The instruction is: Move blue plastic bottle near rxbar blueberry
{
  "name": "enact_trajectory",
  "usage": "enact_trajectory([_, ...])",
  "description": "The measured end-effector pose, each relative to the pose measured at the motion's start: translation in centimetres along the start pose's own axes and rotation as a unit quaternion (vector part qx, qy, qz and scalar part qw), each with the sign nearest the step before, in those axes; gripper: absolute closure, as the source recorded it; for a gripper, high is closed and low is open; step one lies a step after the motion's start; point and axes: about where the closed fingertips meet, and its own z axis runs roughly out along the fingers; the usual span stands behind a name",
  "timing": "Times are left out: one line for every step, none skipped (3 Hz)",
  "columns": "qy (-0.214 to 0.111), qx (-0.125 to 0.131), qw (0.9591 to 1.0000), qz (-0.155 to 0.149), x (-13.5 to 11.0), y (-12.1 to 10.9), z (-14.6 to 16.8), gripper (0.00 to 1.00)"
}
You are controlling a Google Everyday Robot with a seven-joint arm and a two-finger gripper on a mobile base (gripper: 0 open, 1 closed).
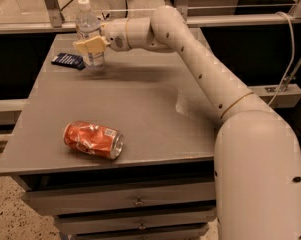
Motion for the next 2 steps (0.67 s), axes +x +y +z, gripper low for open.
enact_trajectory([0.006, 0.004, 1.0000, 0.005, 0.98, -0.31, 0.24, 0.36])
enact_trajectory([0.011, 0.008, 0.9998, 0.011, 1.98, -0.61, 0.33, 0.05])
